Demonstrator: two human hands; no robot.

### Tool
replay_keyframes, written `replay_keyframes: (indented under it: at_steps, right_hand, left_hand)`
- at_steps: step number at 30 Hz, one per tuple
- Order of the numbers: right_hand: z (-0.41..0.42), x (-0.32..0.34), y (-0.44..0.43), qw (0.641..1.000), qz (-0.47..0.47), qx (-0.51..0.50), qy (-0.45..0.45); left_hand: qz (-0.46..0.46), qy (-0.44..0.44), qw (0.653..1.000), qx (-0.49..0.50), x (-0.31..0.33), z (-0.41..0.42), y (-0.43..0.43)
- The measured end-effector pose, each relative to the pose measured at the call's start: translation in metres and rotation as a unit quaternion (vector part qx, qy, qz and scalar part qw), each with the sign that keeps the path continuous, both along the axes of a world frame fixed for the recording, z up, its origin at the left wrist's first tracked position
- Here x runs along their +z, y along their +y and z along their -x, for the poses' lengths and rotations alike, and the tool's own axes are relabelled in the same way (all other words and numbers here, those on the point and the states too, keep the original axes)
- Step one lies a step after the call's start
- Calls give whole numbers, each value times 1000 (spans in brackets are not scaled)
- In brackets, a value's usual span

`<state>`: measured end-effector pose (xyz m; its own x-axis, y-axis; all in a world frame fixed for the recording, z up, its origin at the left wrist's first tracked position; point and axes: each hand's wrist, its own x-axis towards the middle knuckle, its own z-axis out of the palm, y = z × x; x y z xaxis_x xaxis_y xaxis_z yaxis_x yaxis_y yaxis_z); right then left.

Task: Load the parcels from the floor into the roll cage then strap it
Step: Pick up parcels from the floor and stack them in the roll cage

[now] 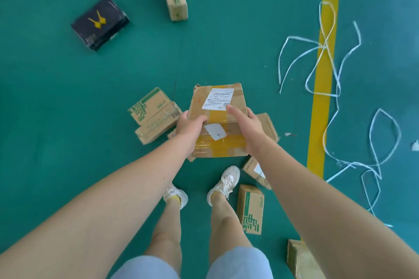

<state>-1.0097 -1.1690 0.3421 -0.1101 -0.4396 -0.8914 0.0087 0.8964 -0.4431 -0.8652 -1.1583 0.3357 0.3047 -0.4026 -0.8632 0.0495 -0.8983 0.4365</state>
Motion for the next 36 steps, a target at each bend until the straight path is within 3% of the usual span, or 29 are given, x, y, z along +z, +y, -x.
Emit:
replay_keyframes:
  at_steps: [10,19,36]
  right_hand:
    - [-65,169,-38,993,107,52,-19]
    - [-192,279,-61,972,207,106,-24]
    - [-484,397,-30,892,335,267,-142]
  left_hand:
    - [112,8,993,34,153,-71,-27]
    - [240,-35,964,110,266,-190,-42]
    - [370,-151,877,267,398,-460,51]
